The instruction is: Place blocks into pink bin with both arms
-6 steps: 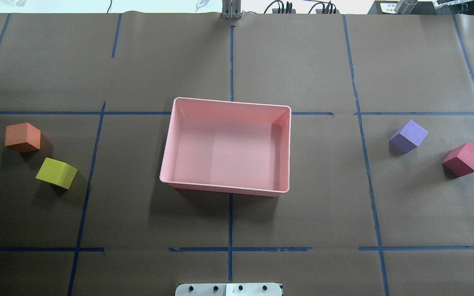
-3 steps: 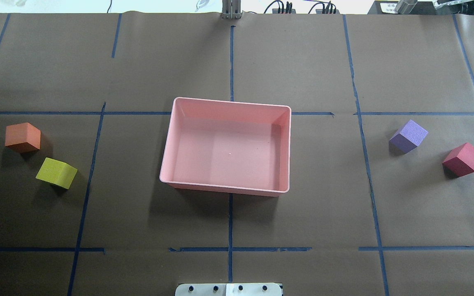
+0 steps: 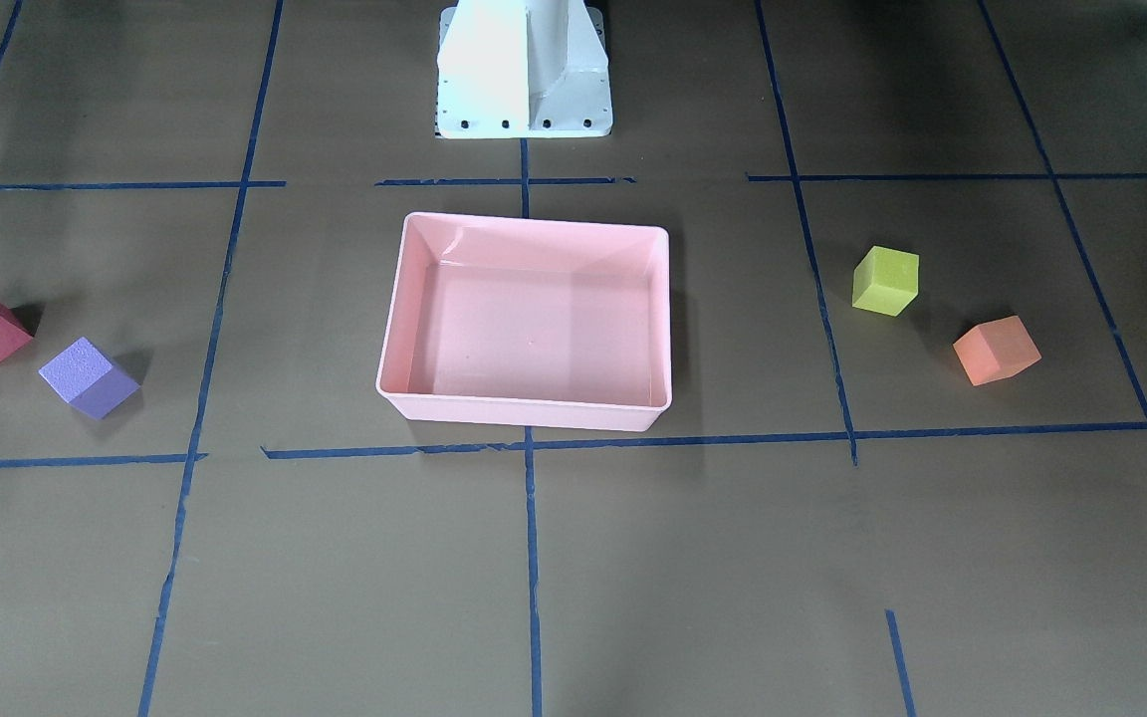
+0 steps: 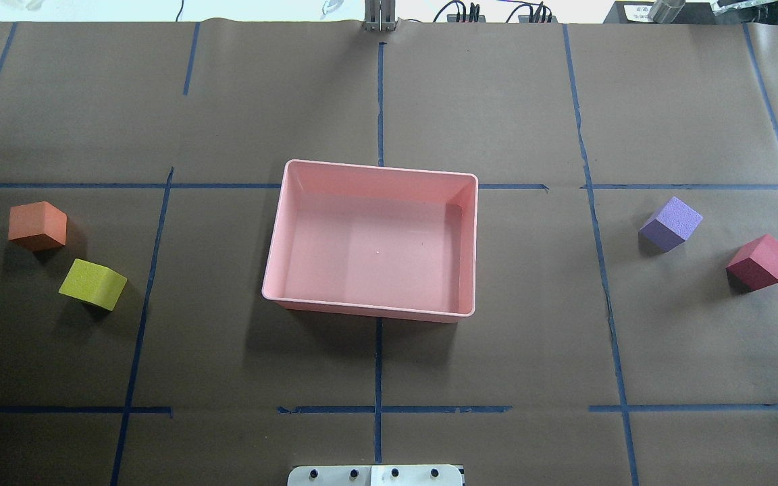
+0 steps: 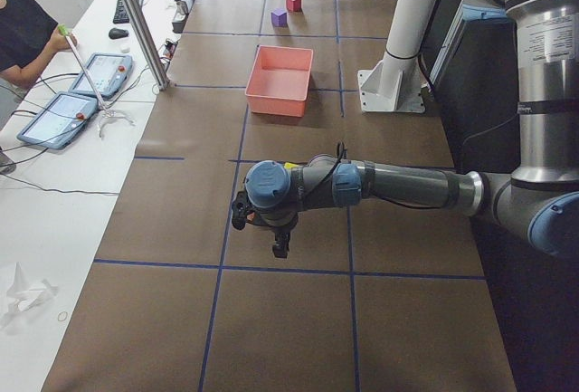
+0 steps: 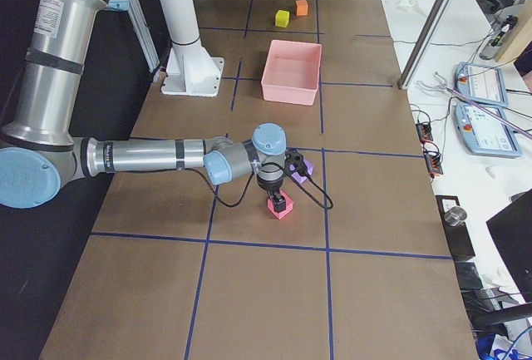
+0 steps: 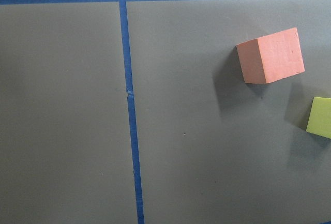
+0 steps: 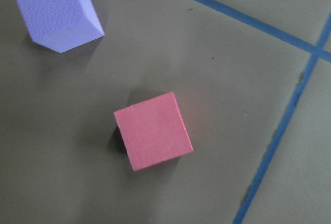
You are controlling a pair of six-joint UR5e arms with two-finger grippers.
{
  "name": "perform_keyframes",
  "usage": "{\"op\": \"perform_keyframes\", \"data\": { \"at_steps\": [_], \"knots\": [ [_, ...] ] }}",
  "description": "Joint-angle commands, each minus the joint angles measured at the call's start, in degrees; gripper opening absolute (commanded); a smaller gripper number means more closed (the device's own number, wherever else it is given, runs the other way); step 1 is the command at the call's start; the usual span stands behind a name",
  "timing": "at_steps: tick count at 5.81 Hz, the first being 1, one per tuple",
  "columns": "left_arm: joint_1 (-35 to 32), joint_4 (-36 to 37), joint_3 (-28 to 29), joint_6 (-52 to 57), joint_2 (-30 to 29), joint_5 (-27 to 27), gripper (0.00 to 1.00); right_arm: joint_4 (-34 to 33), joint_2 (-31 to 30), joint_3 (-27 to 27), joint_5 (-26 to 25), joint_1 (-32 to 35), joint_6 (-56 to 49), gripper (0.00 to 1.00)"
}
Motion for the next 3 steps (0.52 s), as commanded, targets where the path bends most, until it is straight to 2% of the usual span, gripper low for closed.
{"op": "perform_keyframes", "data": {
  "at_steps": [1, 3],
  "knots": [
    [0.09, 0.0, -0.17, 0.0, 0.0, -0.02, 1.0, 2.65, 2.0, -1.63, -4.3, -5.19, -6.58, 0.99],
    [0.09, 0.0, -0.17, 0.0, -0.09, -0.02, 1.0, 2.48, 4.99, -4.01, -5.52, -7.38, -7.41, 0.98]
  ]
}}
